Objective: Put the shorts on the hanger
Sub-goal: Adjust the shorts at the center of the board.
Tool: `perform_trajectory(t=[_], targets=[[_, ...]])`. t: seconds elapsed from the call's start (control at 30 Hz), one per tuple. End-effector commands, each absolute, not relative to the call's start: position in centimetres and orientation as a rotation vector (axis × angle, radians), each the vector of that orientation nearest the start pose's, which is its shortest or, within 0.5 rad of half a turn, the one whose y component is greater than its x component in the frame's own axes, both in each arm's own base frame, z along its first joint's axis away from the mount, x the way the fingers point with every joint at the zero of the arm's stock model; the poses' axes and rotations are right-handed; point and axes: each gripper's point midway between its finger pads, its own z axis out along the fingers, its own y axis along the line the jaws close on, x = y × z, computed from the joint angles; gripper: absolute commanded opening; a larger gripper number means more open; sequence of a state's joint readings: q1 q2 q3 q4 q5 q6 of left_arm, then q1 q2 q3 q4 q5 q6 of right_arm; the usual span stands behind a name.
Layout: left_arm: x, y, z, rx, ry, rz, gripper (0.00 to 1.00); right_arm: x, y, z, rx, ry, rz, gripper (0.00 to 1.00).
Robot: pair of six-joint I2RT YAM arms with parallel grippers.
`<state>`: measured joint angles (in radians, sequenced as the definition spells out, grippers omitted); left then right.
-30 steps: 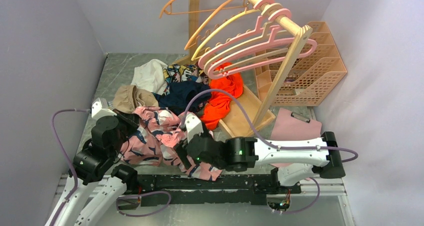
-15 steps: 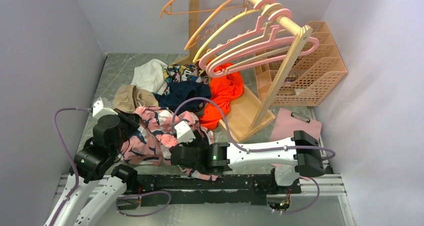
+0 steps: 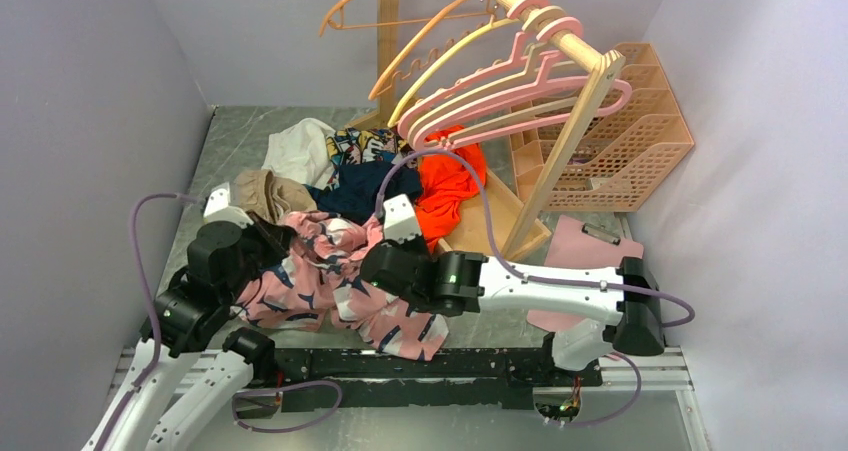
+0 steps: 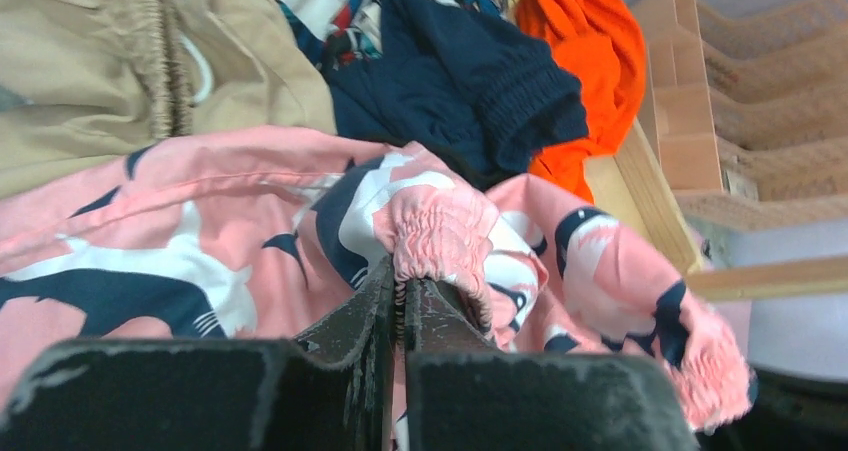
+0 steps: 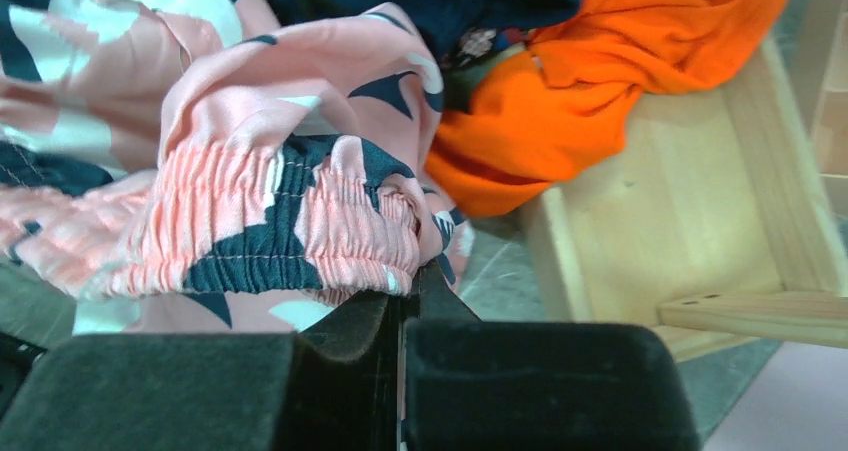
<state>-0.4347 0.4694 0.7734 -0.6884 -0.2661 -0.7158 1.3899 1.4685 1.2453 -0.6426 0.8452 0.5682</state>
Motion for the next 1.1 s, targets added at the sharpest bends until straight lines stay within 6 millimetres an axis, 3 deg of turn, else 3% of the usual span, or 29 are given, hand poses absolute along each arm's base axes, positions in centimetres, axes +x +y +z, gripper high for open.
perform_trajectory(t=[0.0,0.1,0.23,0.33,0.37,0.5,0.67,1.07], targets=[[20.9,-10.9,23.6,-0.199,1.988,-0.606,0.07,19.2,29.7,21.3,-0.503,1.987,0.010,0.00],[20.7,-12.6,23.2,-0.055,2.032,-0.649,0.15,19.4,28.8,21.2,-0.522,1.983,-0.014,0.00],[20.1,-14.7,23.9,0.139,2.069,-0.722,0.63,19.3,28.0,21.7,-0.540,1.975,-0.021,0.00],[19.9,-15.3,25.0,0.212,2.033,-0.747,0.83,19.1,27.7,22.1,-0.552,1.963,0.000,0.00],[20.0,-15.2,25.5,0.228,2.014,-0.735,0.97,19.2,27.5,22.2,-0.553,1.961,0.001,0.00],[20.4,-14.4,26.7,0.265,1.973,-0.664,1.00,19.2,26.6,22.4,-0.547,1.958,-0.026,0.00],[20.9,-13.2,26.7,0.286,2.000,-0.553,1.00,19.3,26.1,22.3,-0.541,1.958,-0.038,0.00],[19.1,-13.9,26.4,0.468,2.110,-0.579,0.97,20.0,26.5,22.2,-0.544,1.959,-0.022,0.00]])
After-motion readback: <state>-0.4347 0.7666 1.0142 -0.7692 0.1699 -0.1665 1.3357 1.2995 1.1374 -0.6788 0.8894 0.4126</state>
